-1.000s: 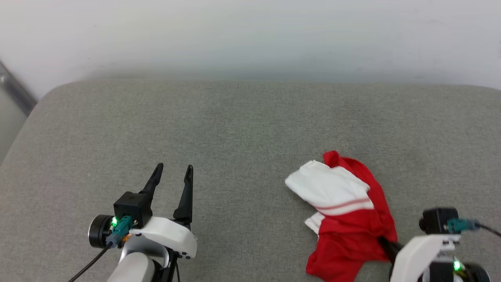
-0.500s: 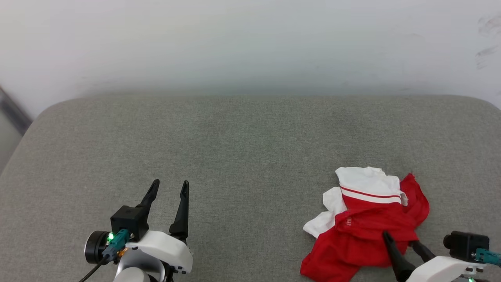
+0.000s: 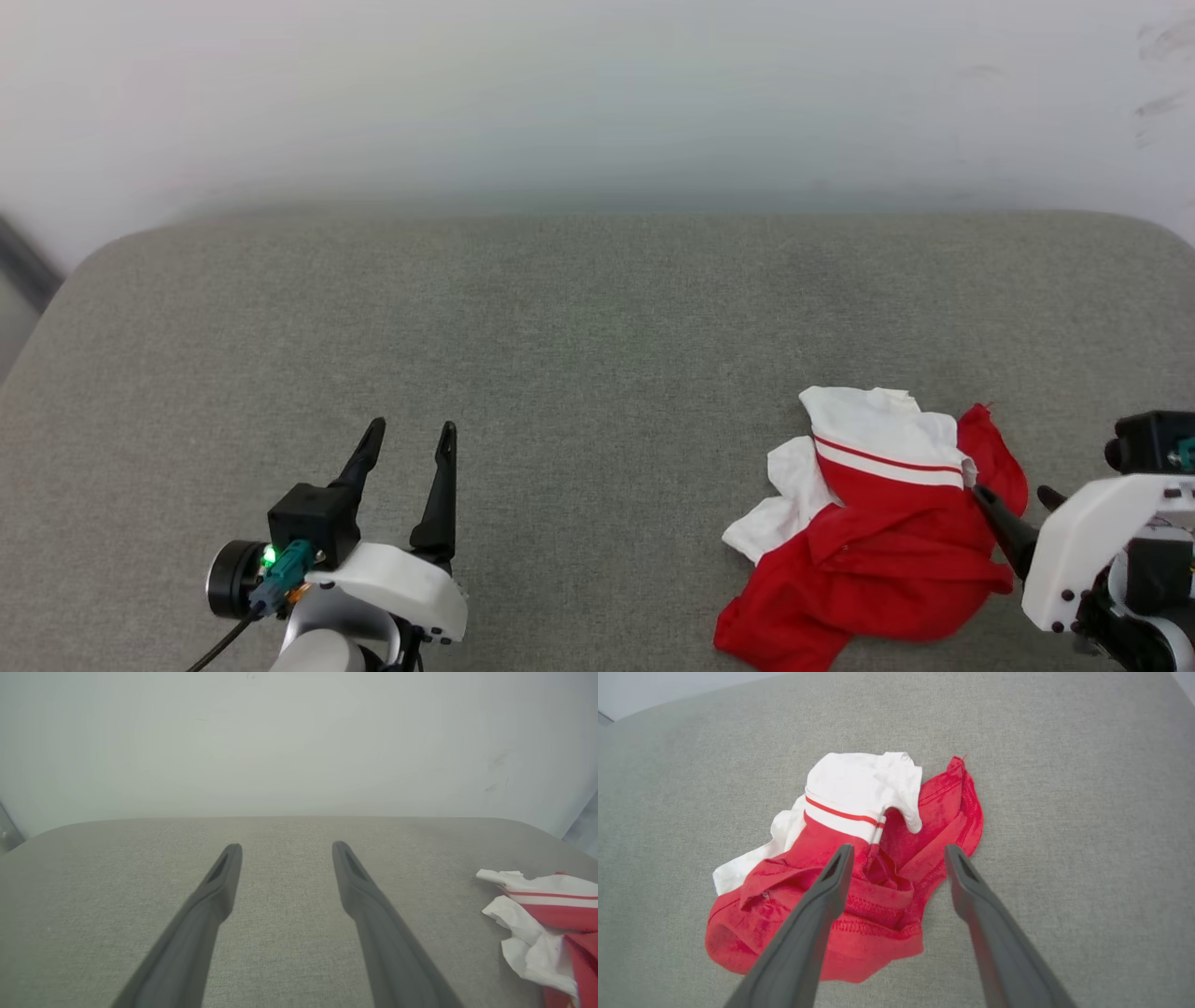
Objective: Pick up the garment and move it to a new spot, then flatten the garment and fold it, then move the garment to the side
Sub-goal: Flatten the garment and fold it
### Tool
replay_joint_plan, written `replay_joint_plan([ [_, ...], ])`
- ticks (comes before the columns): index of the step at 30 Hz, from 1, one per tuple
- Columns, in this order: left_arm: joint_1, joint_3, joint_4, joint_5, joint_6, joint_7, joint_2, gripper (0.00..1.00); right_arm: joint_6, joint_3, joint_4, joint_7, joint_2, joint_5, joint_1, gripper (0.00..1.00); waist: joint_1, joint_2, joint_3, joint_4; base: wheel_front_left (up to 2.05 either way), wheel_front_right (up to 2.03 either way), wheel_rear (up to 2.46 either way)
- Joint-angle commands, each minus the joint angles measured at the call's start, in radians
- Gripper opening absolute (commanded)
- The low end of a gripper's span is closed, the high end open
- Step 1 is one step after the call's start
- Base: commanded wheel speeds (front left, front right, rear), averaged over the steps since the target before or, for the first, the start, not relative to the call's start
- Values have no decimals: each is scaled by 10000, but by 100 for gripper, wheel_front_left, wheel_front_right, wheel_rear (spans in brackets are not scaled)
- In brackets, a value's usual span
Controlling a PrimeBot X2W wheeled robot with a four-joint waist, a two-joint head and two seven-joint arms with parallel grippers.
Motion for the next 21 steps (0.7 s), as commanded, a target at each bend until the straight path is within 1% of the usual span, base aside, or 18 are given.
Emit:
replay_joint_plan([
  [1, -242, -49, -45, 52, -69, 1, -7, 100, -3, 106, 258, 664, -119, 21, -459, 100, 0, 0, 263, 108, 0, 0, 0],
  [5, -532, -152, 27, 119, -134, -38, -47, 100, -3, 357, 771, 1713, -65, 181, -1028, 100, 0, 0, 611, 226, 0, 0, 0],
  [9, -765, -185, 131, 165, -190, -82, -103, 100, -3, 634, 1148, 1867, -42, 209, -1477, 100, 0, 0, 854, 297, 0, 0, 0],
  [10, -795, -180, 168, 165, -199, -97, -109, 100, -3, 683, 1220, 1811, -55, 217, -1552, 84, 0, 0, 888, 299, 0, 0, 0],
  [11, -823, -170, 190, 163, -205, -103, -113, 100, -3, 744, 1231, 1705, -54, 243, -1624, 36, 0, 0, 921, 294, 0, 0, 0],
  [12, -844, -162, 208, 159, -208, -115, -122, 100, -3, 793, 1222, 1599, -95, 240, -1704, 0, 0, 0, 942, 282, 0, 0, 0],
  [17, -828, -89, 291, 118, -194, -170, -118, 100, -3, 786, 661, 800, -368, -151, -1875, 0, 0, 0, 1014, 131, 0, 0, 0],
  [19, -825, -79, 308, 115, -204, -189, -115, 100, -5, 485, 324, 466, -497, -486, -1781, 0, 0, 0, 1026, 74, 0, 0, 0],
  [21, -839, -79, 316, 127, -213, -207, -120, 100, -5, -19, 33, 127, -396, -732, -1528, 0, 0, 0, 1034, 35, 0, 0, 0],
])
